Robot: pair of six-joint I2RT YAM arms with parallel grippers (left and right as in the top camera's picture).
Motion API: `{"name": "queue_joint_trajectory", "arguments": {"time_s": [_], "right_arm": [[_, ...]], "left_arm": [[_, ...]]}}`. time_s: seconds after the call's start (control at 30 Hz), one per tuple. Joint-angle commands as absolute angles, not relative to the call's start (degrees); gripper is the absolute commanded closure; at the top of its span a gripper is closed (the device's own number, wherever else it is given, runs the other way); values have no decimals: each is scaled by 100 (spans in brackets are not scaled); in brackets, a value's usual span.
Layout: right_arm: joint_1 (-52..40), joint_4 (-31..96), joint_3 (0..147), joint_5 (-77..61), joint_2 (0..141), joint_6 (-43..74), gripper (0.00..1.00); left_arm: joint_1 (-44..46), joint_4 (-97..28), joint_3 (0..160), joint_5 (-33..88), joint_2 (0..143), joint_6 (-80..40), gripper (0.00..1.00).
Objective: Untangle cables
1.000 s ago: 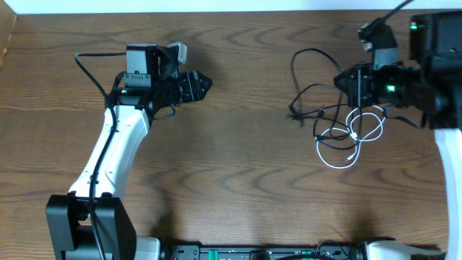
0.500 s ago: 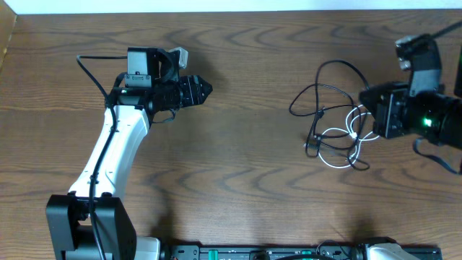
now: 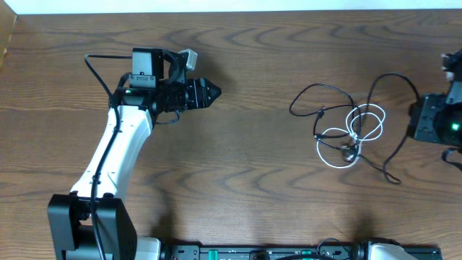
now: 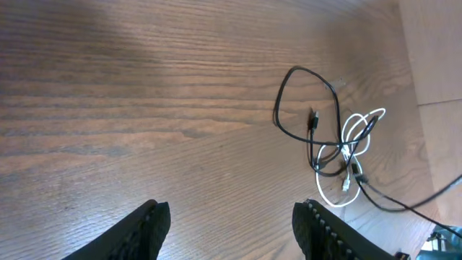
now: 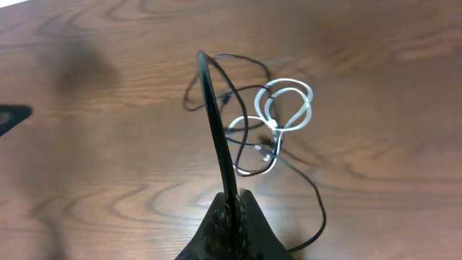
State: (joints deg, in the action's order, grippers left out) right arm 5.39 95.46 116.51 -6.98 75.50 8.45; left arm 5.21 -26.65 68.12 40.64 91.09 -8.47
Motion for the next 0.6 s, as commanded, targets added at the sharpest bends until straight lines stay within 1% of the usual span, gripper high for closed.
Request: {"name": "queue_joint_trajectory", "arguments": {"time_s": [0.0,0.2,0.37,0.57], "right_arm": [[779,9631,11749,-591,7526,644,99],[1024,9662,11749,-556,7526,609,99],[1227,9633,11749,-266,7561,642,99],[1710,9411,11749,-204,7776,854,99]], "left_arm": [[596,-2681,6836,4178,9129,-705,40],[746,-2674,6836,4180,9129,-493,40],[760,-2849,6836,4189,9124,-502,40],[760,-2998,6836,4469,9124,-521,41]]}}
